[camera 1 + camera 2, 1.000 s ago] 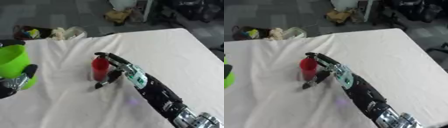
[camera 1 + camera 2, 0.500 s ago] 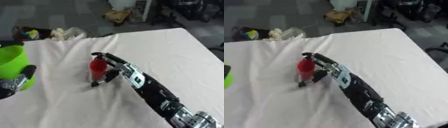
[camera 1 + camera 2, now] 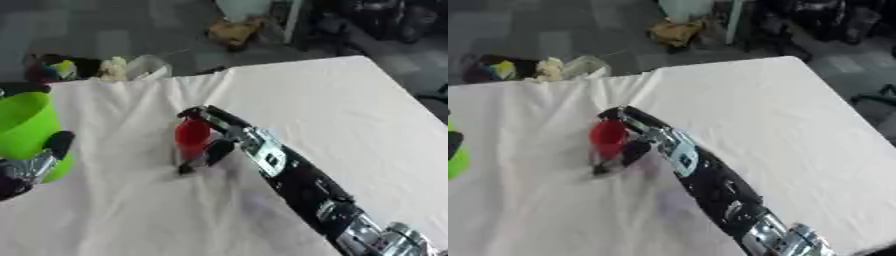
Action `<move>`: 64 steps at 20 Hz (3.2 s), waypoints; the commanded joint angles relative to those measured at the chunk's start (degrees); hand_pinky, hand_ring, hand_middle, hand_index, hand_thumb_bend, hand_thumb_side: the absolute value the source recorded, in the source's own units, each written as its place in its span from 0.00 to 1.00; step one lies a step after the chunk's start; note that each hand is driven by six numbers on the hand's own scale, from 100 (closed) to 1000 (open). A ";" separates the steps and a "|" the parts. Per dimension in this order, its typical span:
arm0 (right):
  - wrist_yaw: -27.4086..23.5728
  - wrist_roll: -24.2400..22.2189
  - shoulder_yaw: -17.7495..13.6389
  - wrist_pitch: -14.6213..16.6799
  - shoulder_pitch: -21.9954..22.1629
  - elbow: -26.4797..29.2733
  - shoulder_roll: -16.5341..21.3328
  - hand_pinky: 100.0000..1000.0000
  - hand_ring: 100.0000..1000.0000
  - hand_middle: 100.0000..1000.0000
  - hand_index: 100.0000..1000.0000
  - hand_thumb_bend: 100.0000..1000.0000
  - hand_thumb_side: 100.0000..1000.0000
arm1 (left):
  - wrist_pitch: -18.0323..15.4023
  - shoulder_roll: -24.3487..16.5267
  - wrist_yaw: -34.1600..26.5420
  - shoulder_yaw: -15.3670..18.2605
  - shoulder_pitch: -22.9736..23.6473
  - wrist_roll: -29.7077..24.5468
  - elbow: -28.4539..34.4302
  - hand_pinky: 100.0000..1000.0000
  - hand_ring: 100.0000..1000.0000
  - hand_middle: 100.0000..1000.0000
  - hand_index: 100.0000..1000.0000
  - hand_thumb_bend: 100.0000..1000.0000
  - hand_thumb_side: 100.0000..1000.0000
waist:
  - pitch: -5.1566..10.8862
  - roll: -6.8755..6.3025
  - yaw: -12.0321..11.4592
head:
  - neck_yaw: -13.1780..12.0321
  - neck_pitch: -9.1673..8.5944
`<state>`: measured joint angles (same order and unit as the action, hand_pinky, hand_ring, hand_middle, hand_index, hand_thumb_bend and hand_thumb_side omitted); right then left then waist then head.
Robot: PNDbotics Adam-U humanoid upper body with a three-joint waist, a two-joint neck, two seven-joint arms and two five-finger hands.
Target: Pour the contents of one cup into another cup.
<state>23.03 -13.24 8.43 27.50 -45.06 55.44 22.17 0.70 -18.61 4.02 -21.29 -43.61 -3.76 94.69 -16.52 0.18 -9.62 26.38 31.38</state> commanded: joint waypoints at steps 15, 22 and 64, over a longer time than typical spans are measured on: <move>-7.59 4.30 -3.83 -3.65 5.94 3.64 9.39 0.43 0.80 0.00 0.32 0.52 0.00 | 0.82 -2.47 -1.18 0.91 0.80 0.75 2.03 0.39 0.32 0.51 0.75 0.00 0.22 | 2.48 1.08 2.18 | -1.21 0.13; -10.47 5.43 -5.35 -4.60 7.79 5.96 12.64 0.44 0.80 0.00 0.32 0.52 0.00 | 0.79 -2.83 -0.75 0.60 1.56 0.56 1.49 0.39 0.32 0.51 0.75 0.00 0.22 | 2.99 1.70 2.90 | -1.53 0.22; -4.27 -2.18 0.70 -1.78 -6.50 10.72 10.48 0.47 0.76 0.01 0.36 0.36 0.16 | -5.24 -0.44 11.31 -5.13 3.56 -2.97 -7.43 0.39 0.32 0.50 0.70 0.00 0.17 | 5.34 5.08 2.51 | -1.65 1.33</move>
<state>17.83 -14.91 9.15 25.49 -50.07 65.34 32.26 -3.97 -19.03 14.68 -26.29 -38.89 -6.65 86.86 -12.50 5.45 -7.11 24.78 32.37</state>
